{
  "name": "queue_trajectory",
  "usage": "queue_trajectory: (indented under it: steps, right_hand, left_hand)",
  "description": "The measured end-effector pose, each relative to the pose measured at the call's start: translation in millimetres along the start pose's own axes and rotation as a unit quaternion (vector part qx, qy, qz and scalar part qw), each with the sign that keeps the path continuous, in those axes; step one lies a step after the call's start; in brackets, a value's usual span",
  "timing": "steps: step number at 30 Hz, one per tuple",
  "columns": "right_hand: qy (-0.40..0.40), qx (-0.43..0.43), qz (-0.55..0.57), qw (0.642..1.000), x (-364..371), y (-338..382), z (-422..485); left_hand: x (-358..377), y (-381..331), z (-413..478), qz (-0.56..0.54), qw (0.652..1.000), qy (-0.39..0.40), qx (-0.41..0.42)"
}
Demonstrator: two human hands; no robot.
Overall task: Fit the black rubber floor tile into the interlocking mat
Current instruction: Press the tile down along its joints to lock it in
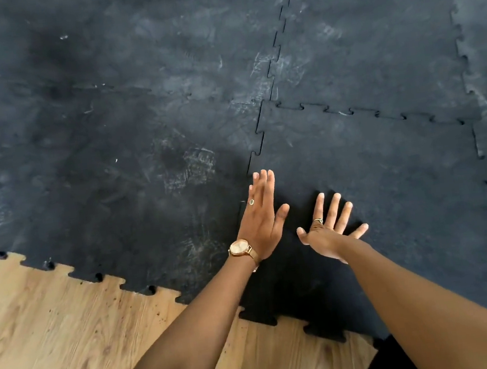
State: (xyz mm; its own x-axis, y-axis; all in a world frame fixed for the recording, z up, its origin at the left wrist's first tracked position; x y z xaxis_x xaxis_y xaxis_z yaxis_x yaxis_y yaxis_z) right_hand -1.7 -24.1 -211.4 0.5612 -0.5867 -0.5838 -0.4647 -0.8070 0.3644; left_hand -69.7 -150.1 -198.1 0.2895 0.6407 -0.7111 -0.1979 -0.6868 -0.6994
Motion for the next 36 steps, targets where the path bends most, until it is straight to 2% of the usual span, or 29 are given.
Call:
queue_trajectory:
  steps: [3, 6, 7, 14, 16, 18, 19, 21, 22, 24, 25, 27, 29, 33, 36]
  right_hand:
    - [-0.007, -0.001, -0.006, 1.0, 1.0, -1.5, 2.3]
    - [-0.012, -0.009, -0.007, 1.0, 2.9, -3.1, 5.8]
    - [-0.013, -0.008, -0.008, 1.0, 1.8, -4.0, 5.1]
    - [0.009, -0.004, -0.003, 1.0, -0.4, -1.4, 0.8]
    - [0.007, -0.005, -0.008, 1.0, -0.9, -0.5, -1.8]
    - [-0.005, -0.009, -0.008, 1.0, 0.5, -0.5, -2.7]
    - [-0.014, -0.011, -0.009, 1.0, 1.3, -1.2, -2.4]
    - [-0.024, -0.013, -0.008, 1.0, 2.5, -2.1, -1.2]
    - [-0.029, -0.015, -0.004, 0.999, 2.5, -1.2, -0.4]
    - [-0.038, -0.017, -0.001, 0.999, 4.5, -2.1, 1.1]
    - [-0.04, -0.018, -0.002, 0.999, 5.2, -2.7, 2.8]
    - [-0.048, -0.019, 0.003, 0.999, 7.5, -4.7, 5.6]
    - [-0.052, -0.016, -0.006, 0.999, 7.6, -6.8, 7.1]
    - [-0.043, -0.006, -0.005, 0.999, 8.5, -5.5, 5.1]
    - [-0.039, -0.003, -0.005, 0.999, 6.1, -5.1, 5.3]
  left_hand:
    - [4.3, 4.0, -37.9, 0.034, 0.998, -0.044, 0.008]
    - [26.9, 15.7, -60.0, 0.22, 0.975, 0.003, 0.021]
    - [31.4, 17.2, -59.4, 0.248, 0.968, 0.012, 0.027]
    - [29.6, 16.9, -58.9, 0.241, 0.969, 0.043, 0.029]
    - [24.4, 11.8, -60.2, 0.175, 0.983, 0.043, 0.036]
    - [13.2, 12.1, -59.5, -0.005, 0.998, 0.055, -0.008]
    - [4.5, 14.3, -55.0, -0.109, 0.992, 0.048, -0.047]
    - [-19.3, 16.9, -37.4, -0.222, 0.971, -0.03, -0.089]
    - [-33.1, 14.6, -27.1, -0.217, 0.969, -0.086, -0.08]
    - [-44.9, 9.9, -12.9, -0.135, 0.975, -0.173, -0.035]
    - [-40.3, 10.3, -9.4, -0.028, 0.98, -0.198, -0.02]
    - [-16.8, 20.3, -9.6, 0.202, 0.964, -0.173, -0.018]
    - [-4.4, 30.8, -11.4, 0.295, 0.943, -0.147, -0.045]
    - [-8.8, 31.9, -11.1, 0.292, 0.945, -0.131, -0.064]
    - [-14.2, 28.2, -10.8, 0.2, 0.969, -0.139, -0.035]
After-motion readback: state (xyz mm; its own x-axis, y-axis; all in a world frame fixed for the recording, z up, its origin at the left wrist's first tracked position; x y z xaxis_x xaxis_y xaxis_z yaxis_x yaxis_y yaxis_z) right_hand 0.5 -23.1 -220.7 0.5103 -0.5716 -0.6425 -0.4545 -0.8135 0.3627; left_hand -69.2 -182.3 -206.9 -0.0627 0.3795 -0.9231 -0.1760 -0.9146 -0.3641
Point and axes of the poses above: each hand's wrist, its own z-axis towards the middle knuckle, its own x-axis out of the palm, y = z × x, the point moved 6 cm from there along z, towards the middle knuckle, and after that the axes turned 10 degrees about -x, right-handed, at the moved point
